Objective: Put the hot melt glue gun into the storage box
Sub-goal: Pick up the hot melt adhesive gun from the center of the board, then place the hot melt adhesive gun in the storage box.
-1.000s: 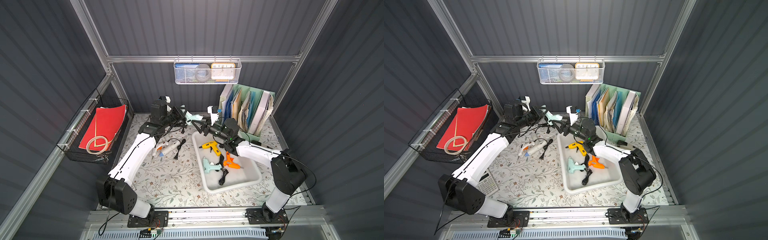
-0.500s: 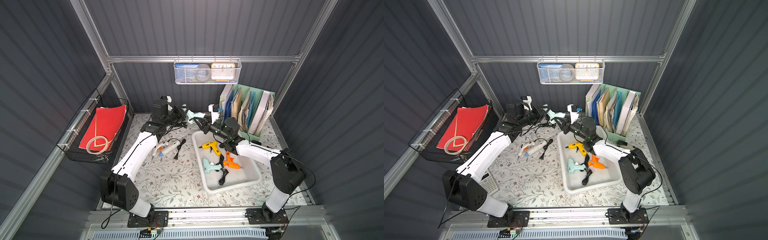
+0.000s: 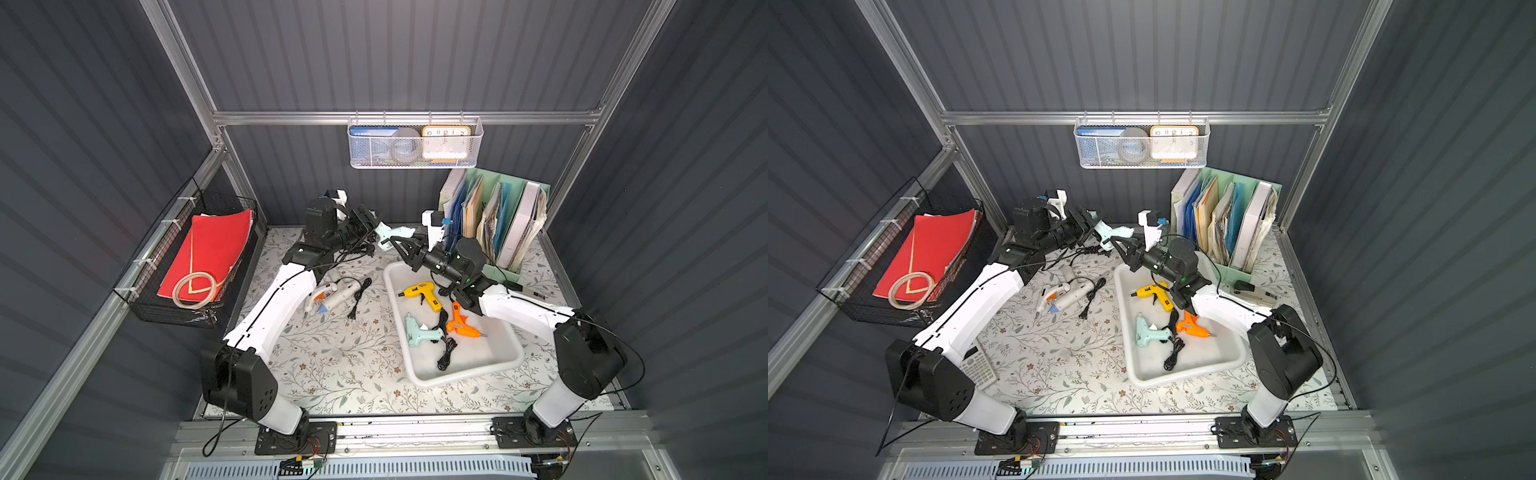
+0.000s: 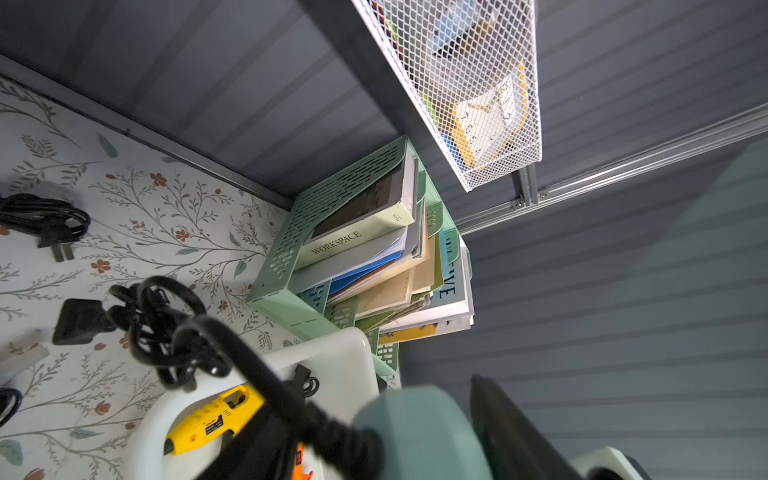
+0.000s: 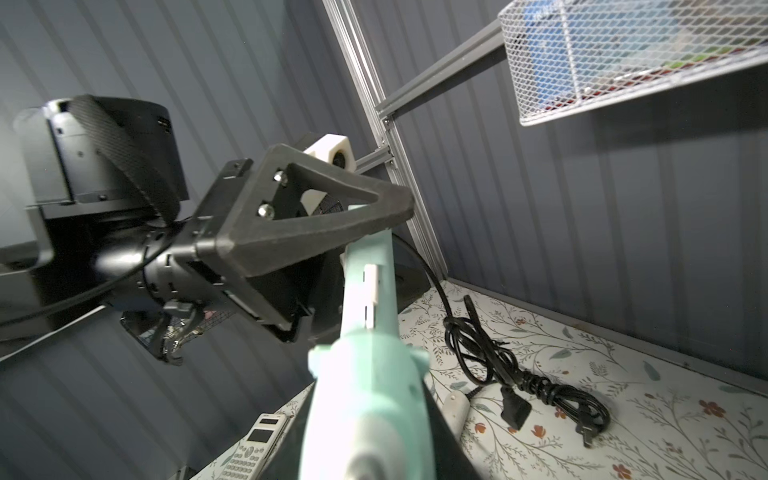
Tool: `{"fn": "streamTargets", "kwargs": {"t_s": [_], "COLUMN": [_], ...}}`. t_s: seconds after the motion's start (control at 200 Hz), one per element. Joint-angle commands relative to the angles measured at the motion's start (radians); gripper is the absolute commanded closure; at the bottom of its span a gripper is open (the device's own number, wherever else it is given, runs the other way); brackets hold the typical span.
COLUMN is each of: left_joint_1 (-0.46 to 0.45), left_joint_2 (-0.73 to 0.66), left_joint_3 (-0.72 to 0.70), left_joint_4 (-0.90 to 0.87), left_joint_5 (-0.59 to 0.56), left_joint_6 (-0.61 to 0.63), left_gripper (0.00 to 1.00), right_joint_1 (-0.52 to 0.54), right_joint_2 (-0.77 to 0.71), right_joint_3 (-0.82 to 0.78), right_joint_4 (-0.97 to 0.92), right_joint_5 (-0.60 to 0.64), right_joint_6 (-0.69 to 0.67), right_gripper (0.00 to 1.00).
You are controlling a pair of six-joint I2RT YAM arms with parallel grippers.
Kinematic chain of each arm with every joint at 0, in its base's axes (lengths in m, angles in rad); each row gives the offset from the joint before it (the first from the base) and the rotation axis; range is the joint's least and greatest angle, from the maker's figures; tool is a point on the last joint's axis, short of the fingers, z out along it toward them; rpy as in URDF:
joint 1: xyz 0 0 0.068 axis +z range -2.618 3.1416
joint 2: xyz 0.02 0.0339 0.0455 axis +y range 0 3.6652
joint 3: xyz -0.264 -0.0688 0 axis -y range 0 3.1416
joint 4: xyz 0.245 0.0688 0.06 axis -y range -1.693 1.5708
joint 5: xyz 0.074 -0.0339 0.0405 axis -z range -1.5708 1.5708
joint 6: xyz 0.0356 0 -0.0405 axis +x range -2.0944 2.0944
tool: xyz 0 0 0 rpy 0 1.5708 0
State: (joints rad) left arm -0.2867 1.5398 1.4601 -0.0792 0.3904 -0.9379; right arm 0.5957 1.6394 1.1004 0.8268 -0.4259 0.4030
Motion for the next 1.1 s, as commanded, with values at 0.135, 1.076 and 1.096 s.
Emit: {"fn": "streamTargets", "kwargs": {"t_s": [0.135, 1.076, 1.096], "left_joint_1": [0.002, 0.005, 0.008], "left_joint_2": [-0.061, -0.298, -0.287], "left_joint_3": [0.006, -0.067, -0.065], "left_joint_4": [0.054, -0.269, -0.28], "left_joint_5": [0.015, -0.647, -0.654], "left_joint_6": [0.061, 0.33, 0.327], "left_gripper": [0.0, 0.0, 0.0], "right_joint_1": [0.002, 0.0, 0.0], "right_joint_2": [-0.116, -0.762, -0.763], "right_joint_3": [-0.039, -0.04, -0.04], "right_joint_4": [-0.043, -1.192, -1.207], "right_joint_5": [0.051, 0.559, 0.559], "right_joint_6": [-0.022, 0.014, 0.018], "right_gripper": [1.0, 1.0, 1.0]}}
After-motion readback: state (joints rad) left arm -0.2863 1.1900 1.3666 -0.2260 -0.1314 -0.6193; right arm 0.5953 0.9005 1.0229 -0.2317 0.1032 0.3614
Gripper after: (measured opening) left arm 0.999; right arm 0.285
